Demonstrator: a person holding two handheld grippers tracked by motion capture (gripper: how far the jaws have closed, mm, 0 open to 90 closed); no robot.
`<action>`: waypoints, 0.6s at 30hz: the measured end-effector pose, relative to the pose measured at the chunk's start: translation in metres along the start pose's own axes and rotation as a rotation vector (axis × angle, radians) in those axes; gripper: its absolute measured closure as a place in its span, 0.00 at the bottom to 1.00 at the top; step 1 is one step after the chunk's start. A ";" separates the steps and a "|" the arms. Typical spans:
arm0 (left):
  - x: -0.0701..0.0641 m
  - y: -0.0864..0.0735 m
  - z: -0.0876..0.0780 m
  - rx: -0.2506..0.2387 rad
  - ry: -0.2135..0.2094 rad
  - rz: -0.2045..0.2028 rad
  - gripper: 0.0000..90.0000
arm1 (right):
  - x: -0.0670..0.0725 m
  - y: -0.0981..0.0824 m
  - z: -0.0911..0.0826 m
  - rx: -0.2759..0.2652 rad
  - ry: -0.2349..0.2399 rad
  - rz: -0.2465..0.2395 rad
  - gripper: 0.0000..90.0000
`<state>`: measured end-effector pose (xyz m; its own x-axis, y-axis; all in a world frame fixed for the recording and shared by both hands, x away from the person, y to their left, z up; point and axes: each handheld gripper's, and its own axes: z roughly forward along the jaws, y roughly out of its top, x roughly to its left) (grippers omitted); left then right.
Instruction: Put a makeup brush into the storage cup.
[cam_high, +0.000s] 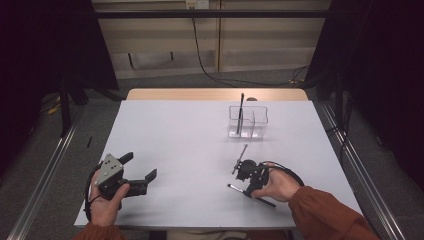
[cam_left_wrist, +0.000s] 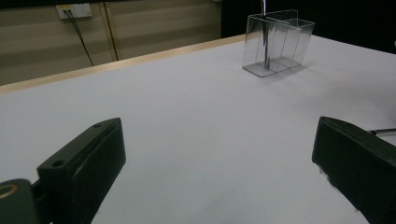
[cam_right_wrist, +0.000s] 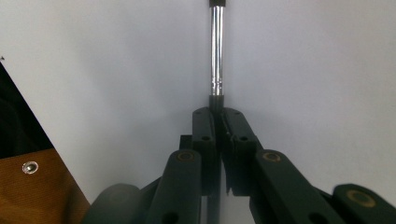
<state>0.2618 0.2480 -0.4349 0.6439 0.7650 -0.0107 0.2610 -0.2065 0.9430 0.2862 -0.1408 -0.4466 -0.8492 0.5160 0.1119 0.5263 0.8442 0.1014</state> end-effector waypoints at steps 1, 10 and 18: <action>0.000 0.000 0.000 0.000 0.000 0.000 0.03 | 0.000 0.000 0.000 -0.002 -0.002 0.002 0.94; 0.001 0.000 0.000 0.000 0.002 -0.002 0.03 | 0.000 -0.002 0.000 -0.021 -0.009 0.016 0.94; 0.000 0.000 0.000 0.002 0.000 0.001 0.03 | -0.003 -0.010 -0.002 -0.073 0.015 0.042 0.94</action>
<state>0.2620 0.2483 -0.4351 0.6442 0.7648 -0.0095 0.2616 -0.2087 0.9423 0.2833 -0.1504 -0.4463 -0.8259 0.5480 0.1326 0.5636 0.8089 0.1676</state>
